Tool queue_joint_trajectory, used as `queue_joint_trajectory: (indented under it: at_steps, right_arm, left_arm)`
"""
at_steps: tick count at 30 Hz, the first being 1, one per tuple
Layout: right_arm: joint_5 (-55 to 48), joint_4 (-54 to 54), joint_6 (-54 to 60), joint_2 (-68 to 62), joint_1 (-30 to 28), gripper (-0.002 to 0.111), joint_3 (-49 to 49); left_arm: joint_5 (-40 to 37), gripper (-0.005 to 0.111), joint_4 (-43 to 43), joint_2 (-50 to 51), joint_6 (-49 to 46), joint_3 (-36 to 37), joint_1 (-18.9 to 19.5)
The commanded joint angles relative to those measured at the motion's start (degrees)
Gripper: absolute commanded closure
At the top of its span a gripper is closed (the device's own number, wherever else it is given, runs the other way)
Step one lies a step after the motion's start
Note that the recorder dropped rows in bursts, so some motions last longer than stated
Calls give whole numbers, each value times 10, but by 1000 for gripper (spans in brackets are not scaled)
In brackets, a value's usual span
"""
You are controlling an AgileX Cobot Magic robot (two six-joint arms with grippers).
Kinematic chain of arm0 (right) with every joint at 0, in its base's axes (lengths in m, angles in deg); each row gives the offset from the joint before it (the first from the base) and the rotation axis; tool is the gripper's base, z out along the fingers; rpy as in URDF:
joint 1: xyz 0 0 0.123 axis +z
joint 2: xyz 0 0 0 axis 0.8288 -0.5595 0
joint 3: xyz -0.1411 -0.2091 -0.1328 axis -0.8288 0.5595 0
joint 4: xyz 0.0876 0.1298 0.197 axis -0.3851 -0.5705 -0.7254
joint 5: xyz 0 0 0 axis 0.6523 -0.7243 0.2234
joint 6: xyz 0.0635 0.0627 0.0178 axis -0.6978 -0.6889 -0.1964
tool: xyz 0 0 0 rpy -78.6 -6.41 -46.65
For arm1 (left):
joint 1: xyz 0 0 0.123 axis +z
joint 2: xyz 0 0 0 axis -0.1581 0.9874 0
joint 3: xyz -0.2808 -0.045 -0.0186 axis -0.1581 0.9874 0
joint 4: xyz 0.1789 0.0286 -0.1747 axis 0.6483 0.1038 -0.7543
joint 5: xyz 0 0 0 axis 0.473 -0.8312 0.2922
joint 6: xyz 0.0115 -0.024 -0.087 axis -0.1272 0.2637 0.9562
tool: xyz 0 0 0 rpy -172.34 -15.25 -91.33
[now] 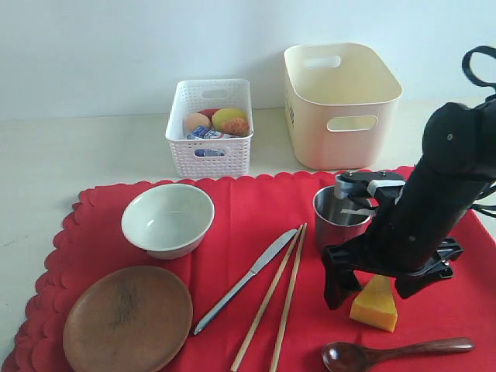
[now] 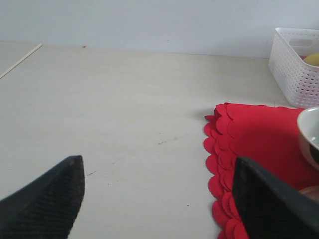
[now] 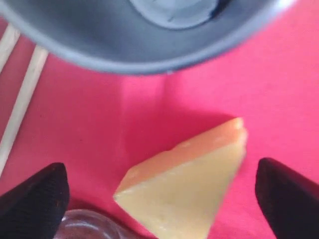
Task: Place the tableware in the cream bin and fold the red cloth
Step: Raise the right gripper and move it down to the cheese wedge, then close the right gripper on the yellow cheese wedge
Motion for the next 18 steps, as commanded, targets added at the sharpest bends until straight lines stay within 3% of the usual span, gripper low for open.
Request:
queue_joint_trajectory:
  at_steps: [1,4,5,8,9,10,12,13,18]
  right_arm:
    - [2,62,-54,-18,18,16,1]
    - [4,60,-61,-20,18,31,1]
    - [4,60,-64,-21,18,52,1]
    - [4,60,-64,-21,18,66,1]
    - [4,60,-64,-21,18,79,1]
    - [3,60,-64,-21,18,83,1]
    - [-2,60,-61,-21,18,103,1]
    - [-5,62,-61,-21,18,108,1]
    - [-26,74,-61,13,18,108,0]
  left_arm:
    - [7,29,1,-3,1,2,-4]
    - [7,29,1,-3,1,2,-4]
    - [7,29,1,-3,1,2,-4]
    - [7,29,1,-3,1,2,-4]
    - [7,29,1,-3,1,2,-4]
    - [7,29,1,-3,1,2,-4]
    - [7,29,1,-3,1,2,-4]
    - [7,29,1,-3,1,2,-4]
    - [7,29,1,-3,1,2,-4]
